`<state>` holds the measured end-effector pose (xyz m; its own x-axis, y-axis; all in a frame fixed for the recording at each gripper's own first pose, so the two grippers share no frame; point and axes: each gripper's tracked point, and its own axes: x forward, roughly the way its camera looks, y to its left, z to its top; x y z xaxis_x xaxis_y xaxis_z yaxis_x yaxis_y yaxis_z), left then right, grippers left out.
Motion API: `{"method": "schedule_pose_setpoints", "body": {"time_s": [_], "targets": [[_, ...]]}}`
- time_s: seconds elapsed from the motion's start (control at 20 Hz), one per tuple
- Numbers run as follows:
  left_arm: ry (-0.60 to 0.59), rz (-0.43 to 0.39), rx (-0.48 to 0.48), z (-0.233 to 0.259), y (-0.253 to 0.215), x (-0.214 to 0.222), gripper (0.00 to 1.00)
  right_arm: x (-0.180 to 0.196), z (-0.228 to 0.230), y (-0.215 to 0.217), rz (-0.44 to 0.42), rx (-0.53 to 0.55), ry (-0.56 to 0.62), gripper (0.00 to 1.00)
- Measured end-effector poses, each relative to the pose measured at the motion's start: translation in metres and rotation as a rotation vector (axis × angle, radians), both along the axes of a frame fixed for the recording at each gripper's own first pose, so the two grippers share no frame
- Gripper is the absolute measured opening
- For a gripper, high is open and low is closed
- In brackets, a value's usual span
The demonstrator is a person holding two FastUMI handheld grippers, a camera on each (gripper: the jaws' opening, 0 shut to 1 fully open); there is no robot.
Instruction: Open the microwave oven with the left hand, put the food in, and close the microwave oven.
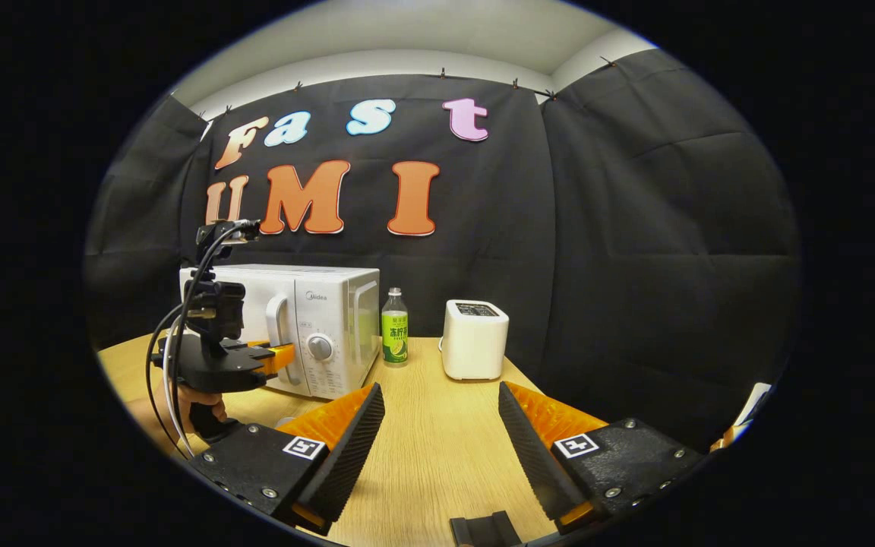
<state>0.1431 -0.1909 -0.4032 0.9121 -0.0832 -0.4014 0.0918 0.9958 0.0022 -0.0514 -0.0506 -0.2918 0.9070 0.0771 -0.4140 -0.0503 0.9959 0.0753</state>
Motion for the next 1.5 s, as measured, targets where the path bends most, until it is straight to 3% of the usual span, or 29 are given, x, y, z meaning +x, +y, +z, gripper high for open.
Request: {"method": "schedule_pose_setpoints", "body": {"time_s": [0.1, 0.2, 0.25, 0.3, 0.35, 0.4, 0.85, 0.9, 1.0, 1.5], "targets": [[-0.021, 0.012, 0.007, 0.004, 0.002, -0.008, 0.10, 0.000, -0.004, -0.003, -0.001, -0.013, 0.006, 0.94], [-0.034, 0.001, 0.018, 0.006, 0.001, -0.016, 0.16, -0.008, -0.007, -0.003, -0.001, -0.010, 0.018, 0.94], [-0.024, -0.001, 0.005, 0.006, 0.002, -0.021, 0.09, -0.013, -0.008, -0.002, 0.002, -0.002, 0.026, 0.94], [-0.026, -0.008, -0.004, 0.008, 0.002, -0.026, 0.13, -0.016, -0.010, -0.001, 0.001, 0.002, 0.034, 0.96], [-0.023, -0.018, -0.001, 0.009, 0.003, -0.032, 0.09, -0.017, -0.011, 0.001, 0.004, 0.006, 0.038, 0.94], [-0.030, -0.030, 0.003, 0.013, 0.005, -0.039, 0.11, -0.018, -0.012, 0.005, 0.007, 0.009, 0.044, 0.94], [-0.078, -0.077, -0.001, 0.039, 0.040, -0.132, 0.13, -0.034, -0.021, 0.044, 0.061, 0.042, 0.097, 0.94], [-0.090, -0.076, 0.007, 0.043, 0.046, -0.142, 0.10, -0.037, -0.023, 0.049, 0.067, 0.047, 0.104, 0.94], [-0.109, -0.062, 0.024, 0.049, 0.064, -0.163, 0.13, -0.043, -0.027, 0.058, 0.075, 0.060, 0.126, 0.94], [-0.118, 0.086, 0.077, 0.077, 0.180, -0.254, 0.10, -0.054, -0.049, 0.081, 0.013, 0.127, 0.235, 0.92]]}}
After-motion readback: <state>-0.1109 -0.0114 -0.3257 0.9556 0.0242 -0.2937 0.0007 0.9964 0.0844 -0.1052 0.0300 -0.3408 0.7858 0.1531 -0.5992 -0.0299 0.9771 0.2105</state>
